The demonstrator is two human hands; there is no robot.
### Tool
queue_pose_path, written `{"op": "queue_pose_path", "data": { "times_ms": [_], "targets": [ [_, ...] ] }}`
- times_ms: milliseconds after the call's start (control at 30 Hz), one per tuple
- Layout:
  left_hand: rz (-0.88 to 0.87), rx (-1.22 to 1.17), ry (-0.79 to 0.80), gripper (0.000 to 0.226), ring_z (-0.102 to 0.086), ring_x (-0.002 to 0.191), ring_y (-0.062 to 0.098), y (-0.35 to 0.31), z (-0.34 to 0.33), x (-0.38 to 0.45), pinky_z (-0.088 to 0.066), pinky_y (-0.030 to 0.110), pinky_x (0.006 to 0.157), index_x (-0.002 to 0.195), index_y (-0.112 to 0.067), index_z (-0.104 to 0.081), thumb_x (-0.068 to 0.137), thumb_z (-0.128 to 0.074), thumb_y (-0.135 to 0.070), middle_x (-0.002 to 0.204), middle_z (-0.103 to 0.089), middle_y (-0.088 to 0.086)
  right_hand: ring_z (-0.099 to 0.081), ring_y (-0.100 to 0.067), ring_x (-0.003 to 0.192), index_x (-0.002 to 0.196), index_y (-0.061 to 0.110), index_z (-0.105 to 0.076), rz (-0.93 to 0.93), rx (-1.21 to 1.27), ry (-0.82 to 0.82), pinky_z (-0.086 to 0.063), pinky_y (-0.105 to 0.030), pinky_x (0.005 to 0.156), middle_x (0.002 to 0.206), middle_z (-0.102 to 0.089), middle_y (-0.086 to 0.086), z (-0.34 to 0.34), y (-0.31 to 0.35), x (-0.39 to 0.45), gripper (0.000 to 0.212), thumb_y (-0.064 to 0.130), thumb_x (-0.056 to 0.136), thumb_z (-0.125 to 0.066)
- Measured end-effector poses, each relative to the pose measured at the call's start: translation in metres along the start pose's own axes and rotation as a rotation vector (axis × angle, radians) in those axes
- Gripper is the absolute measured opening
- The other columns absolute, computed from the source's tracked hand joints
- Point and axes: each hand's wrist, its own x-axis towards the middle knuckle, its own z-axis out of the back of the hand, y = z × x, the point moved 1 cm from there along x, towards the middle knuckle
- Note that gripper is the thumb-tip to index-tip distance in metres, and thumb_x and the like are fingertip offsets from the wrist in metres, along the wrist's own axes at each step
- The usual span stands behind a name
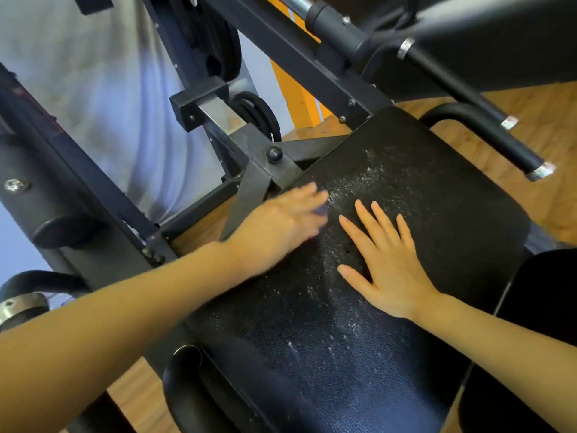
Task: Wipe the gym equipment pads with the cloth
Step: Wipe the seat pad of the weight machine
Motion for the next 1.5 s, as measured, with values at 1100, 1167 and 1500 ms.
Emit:
{"op": "queue_pose_path", "data": {
  "times_ms": [1100, 1167, 1500],
  "targets": [
    [-0.434, -0.183, 0.268, 0.033, -0.051, 0.128, 0.017, -0.062, -0.009, -0.034, -0.036, 0.036, 0.111, 0.114, -0.021, -0.070, 0.082, -0.074, -0.020, 0.135, -0.058, 0.001, 0.000, -0.023, 0.148, 0.153, 0.026, -0.017, -0.058, 0.061, -0.033, -0.005, -0.055, 0.116, 0.161, -0.008, -0.004, -0.001, -0.016, -0.001, 0.060, 0.037, 0.093, -0.020],
    [-0.411, -0.084, 0.232, 0.029, -0.056, 0.124, 0.027, -0.023, -0.002, -0.005, -0.046, 0.045, 0.100, 0.112, -0.014, -0.071, 0.087, -0.055, -0.017, 0.132, -0.060, 0.009, -0.002, -0.024, 0.148, 0.153, 0.026, -0.017, -0.057, 0.054, -0.040, -0.006, -0.056, 0.116, 0.161, -0.009, -0.004, -0.001, -0.015, 0.000, 0.060, 0.037, 0.094, -0.021],
    [-0.387, -0.355, 0.309, 0.034, -0.052, 0.128, 0.020, -0.092, -0.012, -0.046, -0.048, 0.043, 0.101, 0.112, -0.016, -0.071, 0.079, -0.079, -0.015, 0.134, -0.060, 0.004, 0.002, -0.022, 0.148, 0.153, 0.027, -0.016, -0.056, 0.048, -0.029, -0.004, -0.054, 0.117, 0.161, -0.006, -0.003, -0.003, -0.017, -0.001, 0.059, 0.037, 0.095, -0.020]
  ]
}}
